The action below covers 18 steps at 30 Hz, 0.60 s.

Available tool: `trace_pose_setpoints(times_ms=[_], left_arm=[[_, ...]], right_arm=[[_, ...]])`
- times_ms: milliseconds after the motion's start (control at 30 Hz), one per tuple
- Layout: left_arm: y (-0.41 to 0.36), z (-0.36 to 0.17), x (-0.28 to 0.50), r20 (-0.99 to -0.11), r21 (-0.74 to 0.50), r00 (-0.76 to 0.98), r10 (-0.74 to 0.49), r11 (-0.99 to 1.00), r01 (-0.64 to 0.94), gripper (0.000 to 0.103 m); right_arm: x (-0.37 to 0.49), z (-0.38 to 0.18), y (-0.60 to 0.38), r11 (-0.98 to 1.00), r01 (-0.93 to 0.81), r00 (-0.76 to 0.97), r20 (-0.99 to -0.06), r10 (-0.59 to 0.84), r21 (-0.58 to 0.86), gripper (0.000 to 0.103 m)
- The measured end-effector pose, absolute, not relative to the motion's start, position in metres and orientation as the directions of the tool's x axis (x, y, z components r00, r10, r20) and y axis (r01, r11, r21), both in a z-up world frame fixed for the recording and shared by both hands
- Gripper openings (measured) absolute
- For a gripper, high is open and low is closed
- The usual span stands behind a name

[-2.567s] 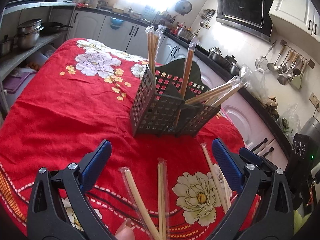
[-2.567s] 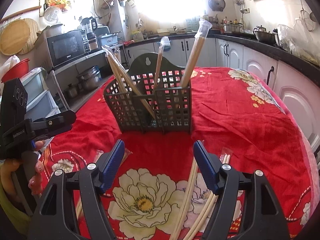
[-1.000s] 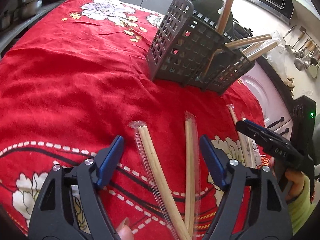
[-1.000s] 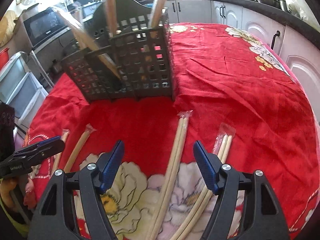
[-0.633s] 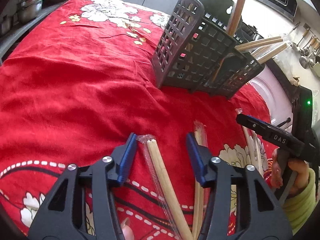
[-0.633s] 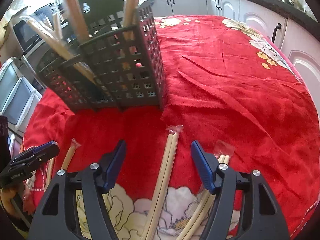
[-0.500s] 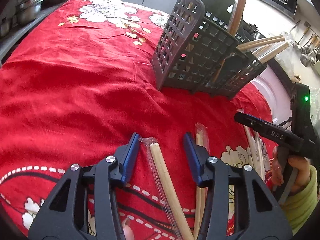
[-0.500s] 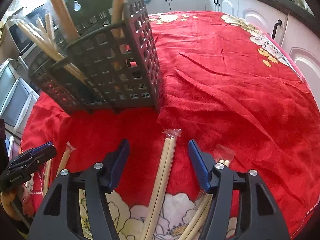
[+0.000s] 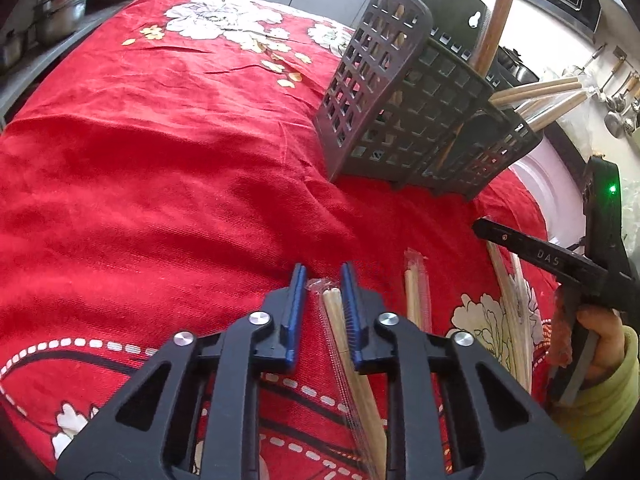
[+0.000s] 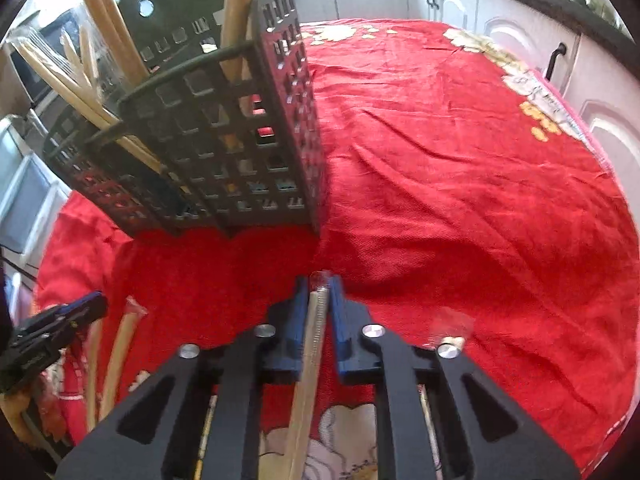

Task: Organize utensils
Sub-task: 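Lower the left tool onto a sleeved chopstick and close while the right tool grasps another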

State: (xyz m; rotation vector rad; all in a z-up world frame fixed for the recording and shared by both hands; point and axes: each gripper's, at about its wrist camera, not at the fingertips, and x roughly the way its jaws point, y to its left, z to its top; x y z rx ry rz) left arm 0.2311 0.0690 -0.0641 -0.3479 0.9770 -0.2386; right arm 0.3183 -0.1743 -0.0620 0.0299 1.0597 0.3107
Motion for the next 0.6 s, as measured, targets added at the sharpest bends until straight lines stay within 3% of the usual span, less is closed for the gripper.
trace_pose_setpoints(times_ms=[133, 600], left_arm=[[0.070, -0.062, 0.227, -0.756, -0.416, 0.533, -0.379, 0.908, 0.056, 0.004], [0.064, -0.015, 0.212, -0.683, -0.421, 0.594, -0.426, 0.893, 0.156, 0.003]], right_arm=[[0.311, -0.056, -0.171, 0.944, -0.252, 0.453, -0.836, 0.311, 0.214, 0.007], [0.269, -0.009, -0.155, 0.900, -0.377, 0.541, -0.736, 0.406, 0.219, 0.007]])
